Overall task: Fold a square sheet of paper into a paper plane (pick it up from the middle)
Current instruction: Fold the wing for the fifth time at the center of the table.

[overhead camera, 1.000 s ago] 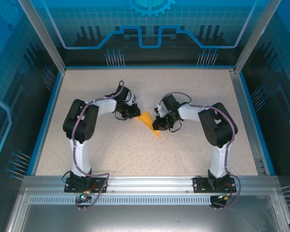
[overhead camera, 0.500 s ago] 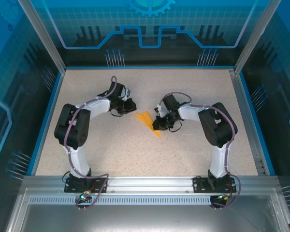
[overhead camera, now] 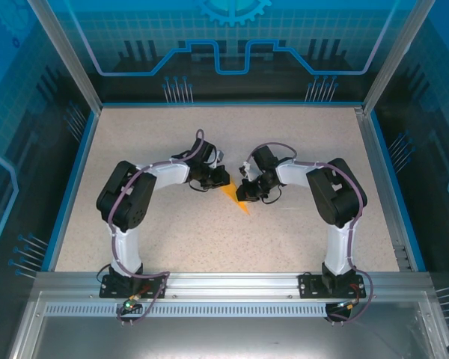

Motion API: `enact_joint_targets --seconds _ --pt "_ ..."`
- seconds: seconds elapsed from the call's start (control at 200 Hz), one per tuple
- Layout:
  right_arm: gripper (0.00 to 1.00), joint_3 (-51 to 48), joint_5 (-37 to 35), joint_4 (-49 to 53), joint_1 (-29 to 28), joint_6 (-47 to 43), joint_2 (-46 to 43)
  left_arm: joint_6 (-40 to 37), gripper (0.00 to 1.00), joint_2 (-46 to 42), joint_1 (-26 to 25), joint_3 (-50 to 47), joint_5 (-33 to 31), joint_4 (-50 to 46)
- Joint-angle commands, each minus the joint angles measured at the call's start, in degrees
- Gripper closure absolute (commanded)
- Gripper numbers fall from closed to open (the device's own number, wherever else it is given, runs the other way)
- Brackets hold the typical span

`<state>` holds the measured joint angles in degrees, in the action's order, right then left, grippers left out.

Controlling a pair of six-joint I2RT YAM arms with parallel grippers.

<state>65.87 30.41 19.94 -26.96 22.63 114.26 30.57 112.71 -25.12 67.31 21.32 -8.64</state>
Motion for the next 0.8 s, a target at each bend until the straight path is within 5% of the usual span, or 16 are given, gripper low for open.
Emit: enact_joint_targets --seconds 0.0,0.795 --pt "0.92 -2.8 -8.8 6.5 -0.1 -0.9 6.0 0.8 0.89 1.8 0.2 -0.5 0.4 -0.4" --pt "0.92 -2.8 -11.4 8.1 0.0 -1.7 7.9 -5.9 0.89 4.1 9.3 8.1 -6.7 -9.4"
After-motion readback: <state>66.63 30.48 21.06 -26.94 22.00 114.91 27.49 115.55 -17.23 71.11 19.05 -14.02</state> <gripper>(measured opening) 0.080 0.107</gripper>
